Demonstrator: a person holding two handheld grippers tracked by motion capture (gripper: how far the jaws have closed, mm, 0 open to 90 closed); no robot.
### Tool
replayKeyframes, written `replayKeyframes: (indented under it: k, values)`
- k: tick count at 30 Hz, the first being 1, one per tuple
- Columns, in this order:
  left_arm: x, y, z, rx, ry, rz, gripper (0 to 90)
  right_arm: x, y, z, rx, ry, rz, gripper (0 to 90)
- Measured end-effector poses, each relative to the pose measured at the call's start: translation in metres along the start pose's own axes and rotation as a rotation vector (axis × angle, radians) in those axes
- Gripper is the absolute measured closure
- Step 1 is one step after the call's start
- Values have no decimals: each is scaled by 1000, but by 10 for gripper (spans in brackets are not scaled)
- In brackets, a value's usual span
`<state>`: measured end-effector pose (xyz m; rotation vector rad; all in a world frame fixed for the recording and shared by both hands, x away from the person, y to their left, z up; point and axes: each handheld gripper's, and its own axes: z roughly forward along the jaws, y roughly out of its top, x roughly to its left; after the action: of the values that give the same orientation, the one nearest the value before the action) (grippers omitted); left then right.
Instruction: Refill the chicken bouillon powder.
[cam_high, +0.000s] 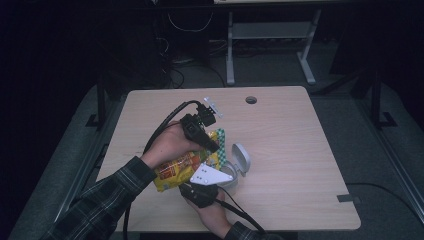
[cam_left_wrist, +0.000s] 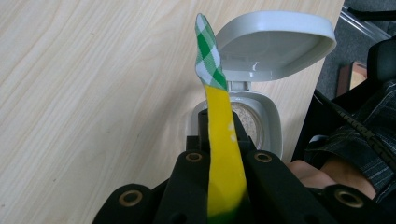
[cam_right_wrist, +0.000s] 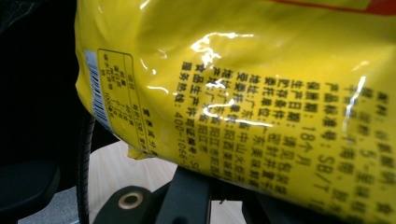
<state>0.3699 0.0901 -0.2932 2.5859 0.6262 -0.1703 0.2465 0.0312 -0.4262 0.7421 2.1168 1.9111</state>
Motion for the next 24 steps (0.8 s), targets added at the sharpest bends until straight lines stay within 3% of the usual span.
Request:
replayKeyframes:
  k: [24]
  values:
    - [1, 2, -1, 7, 0, -6, 899, -1, 2, 0, -5, 5, 5, 898]
